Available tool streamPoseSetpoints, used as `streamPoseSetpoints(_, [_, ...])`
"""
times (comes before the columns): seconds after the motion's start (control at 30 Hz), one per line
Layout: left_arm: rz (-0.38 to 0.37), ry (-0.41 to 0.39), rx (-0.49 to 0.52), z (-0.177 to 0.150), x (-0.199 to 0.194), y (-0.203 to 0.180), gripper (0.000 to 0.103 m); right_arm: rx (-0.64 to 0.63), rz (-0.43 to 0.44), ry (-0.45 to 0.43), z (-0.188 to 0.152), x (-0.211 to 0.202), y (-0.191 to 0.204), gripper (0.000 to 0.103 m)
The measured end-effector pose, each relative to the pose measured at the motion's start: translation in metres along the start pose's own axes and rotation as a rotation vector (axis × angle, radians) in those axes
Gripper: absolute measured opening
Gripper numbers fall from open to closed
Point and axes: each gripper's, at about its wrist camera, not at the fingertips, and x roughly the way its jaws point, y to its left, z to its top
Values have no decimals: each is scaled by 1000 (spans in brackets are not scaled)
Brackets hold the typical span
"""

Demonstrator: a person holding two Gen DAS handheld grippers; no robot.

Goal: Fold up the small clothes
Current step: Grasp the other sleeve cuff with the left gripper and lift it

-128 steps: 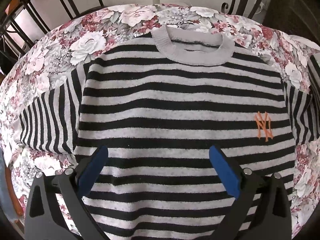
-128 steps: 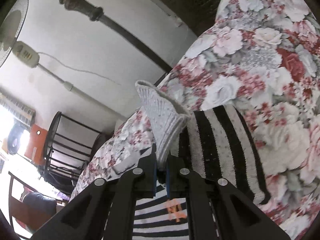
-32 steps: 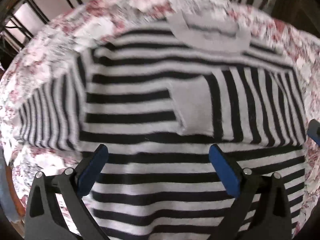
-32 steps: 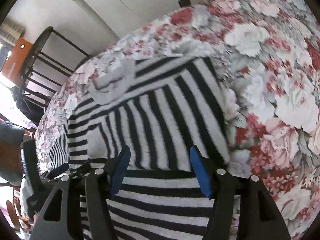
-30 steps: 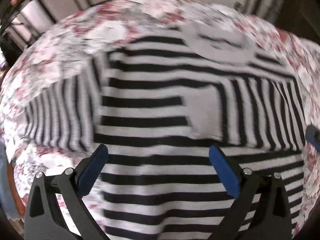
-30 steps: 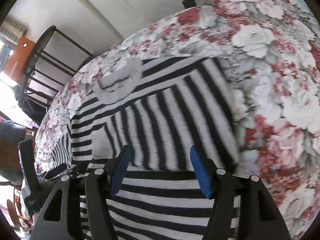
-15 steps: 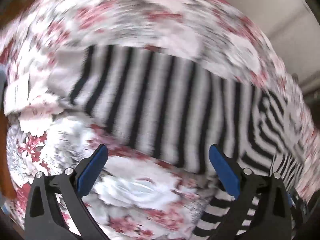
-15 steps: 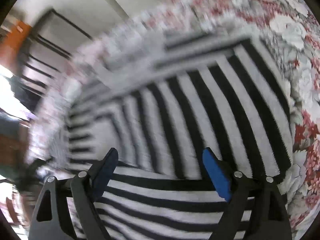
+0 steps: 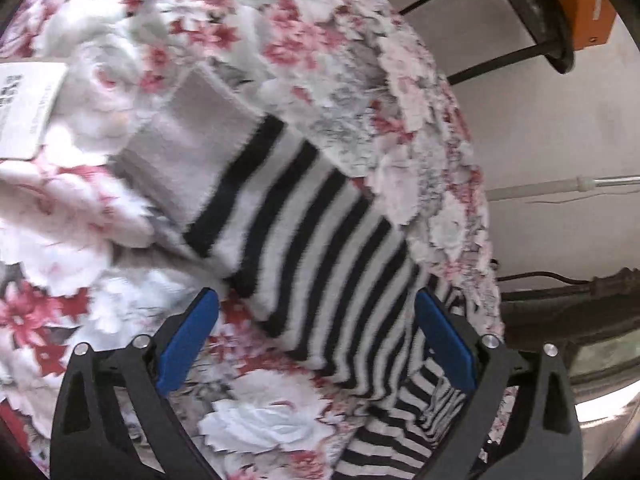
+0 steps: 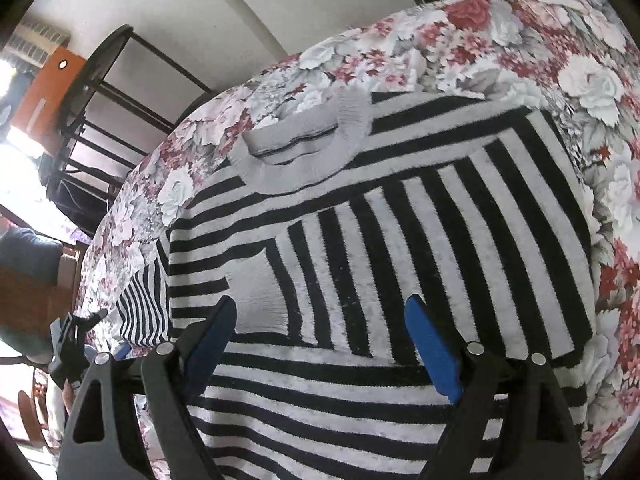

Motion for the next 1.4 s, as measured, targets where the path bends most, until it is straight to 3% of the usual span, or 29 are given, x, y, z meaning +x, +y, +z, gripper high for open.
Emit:
streamPoseSetpoints(0.27, [24, -25, -83, 12, 19, 12, 89, 2, 17, 12, 0, 4, -3, 87])
streamPoseSetpoints(0.47, [124, -74, -64, 10, 14, 9, 55, 14, 16, 2, 3, 3, -9, 87])
streamPoseSetpoints(0.53, [158, -80, -46, 10, 12, 8, 36, 27, 16, 6, 3, 4, -11, 87])
streamPoseSetpoints(0.63, [183, -85, -42, 10, 10, 10, 17, 26, 18, 6, 2, 3, -10, 87])
streamPoseSetpoints(0.83, [190, -114, -6, 7, -5, -4, 12, 11, 27, -2, 2, -2, -4, 87])
streamPoseSetpoints(1.1, [230, -206, 211, -17, -22, -76, 11, 28, 49, -22, 4, -16, -6, 87])
streamPoseSetpoints(1.4, [225, -218, 381, -55, -8, -144, 11, 61, 68, -50, 5, -38, -23, 87])
